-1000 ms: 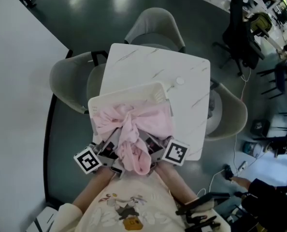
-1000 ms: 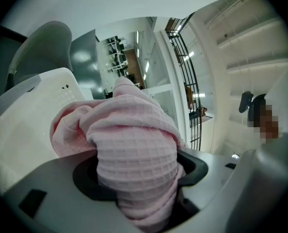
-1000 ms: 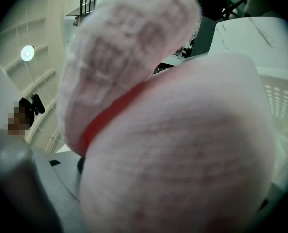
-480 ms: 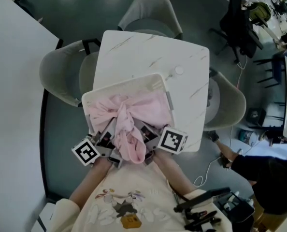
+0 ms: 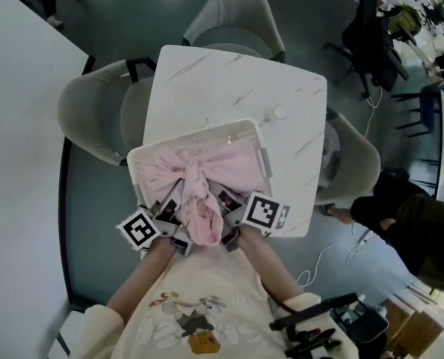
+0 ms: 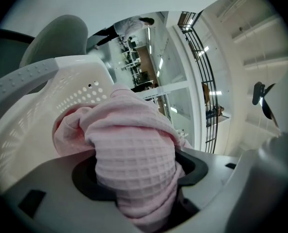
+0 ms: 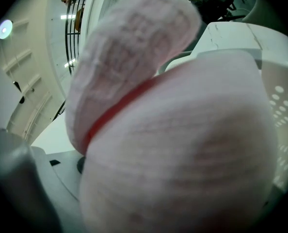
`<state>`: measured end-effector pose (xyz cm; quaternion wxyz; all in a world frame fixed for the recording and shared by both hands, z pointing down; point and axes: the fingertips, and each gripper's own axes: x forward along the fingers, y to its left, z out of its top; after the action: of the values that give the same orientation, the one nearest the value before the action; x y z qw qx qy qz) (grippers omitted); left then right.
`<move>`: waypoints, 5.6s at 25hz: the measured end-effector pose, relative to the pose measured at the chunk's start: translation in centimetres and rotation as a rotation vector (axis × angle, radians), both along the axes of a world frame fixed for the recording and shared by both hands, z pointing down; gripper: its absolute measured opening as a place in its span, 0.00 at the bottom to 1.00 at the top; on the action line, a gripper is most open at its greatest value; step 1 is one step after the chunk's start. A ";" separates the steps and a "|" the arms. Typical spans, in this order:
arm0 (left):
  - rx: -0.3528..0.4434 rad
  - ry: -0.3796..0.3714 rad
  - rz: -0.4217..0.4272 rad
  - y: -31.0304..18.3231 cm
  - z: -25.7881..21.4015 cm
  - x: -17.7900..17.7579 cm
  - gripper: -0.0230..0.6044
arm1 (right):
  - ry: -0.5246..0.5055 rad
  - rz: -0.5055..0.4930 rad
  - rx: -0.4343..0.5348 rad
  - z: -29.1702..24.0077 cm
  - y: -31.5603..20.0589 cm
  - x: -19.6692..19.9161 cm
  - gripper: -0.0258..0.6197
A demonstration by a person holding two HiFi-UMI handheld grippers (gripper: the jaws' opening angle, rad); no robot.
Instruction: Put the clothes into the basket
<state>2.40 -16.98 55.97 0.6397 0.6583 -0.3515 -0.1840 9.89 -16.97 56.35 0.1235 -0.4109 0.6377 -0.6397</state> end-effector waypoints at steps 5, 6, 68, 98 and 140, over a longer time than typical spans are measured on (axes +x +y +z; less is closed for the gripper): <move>-0.044 -0.005 -0.048 -0.8 1.5 -0.3 0.54 | 0.024 -0.019 -0.075 1.7 -0.9 -0.3 0.55; -0.055 0.006 -0.059 -1.0 1.7 -0.2 0.54 | 0.029 -0.025 -0.093 2.0 -1.0 -0.3 0.55; -0.426 -0.850 0.062 -1.9 24.6 -3.3 0.54 | 0.401 0.013 -0.566 17.3 -0.5 3.2 0.55; -0.116 -0.797 0.086 -0.5 7.4 -1.8 0.54 | 0.252 0.177 -0.241 3.8 1.6 4.7 0.55; 0.260 -0.902 0.011 9.5 -0.5 1.9 0.28 | 0.634 -0.044 0.405 -1.1 8.5 6.4 0.12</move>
<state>4.31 -7.46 55.49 0.3364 0.7490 -0.5650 0.0812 16.29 -8.45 55.21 -0.0152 -0.5421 0.7664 -0.3442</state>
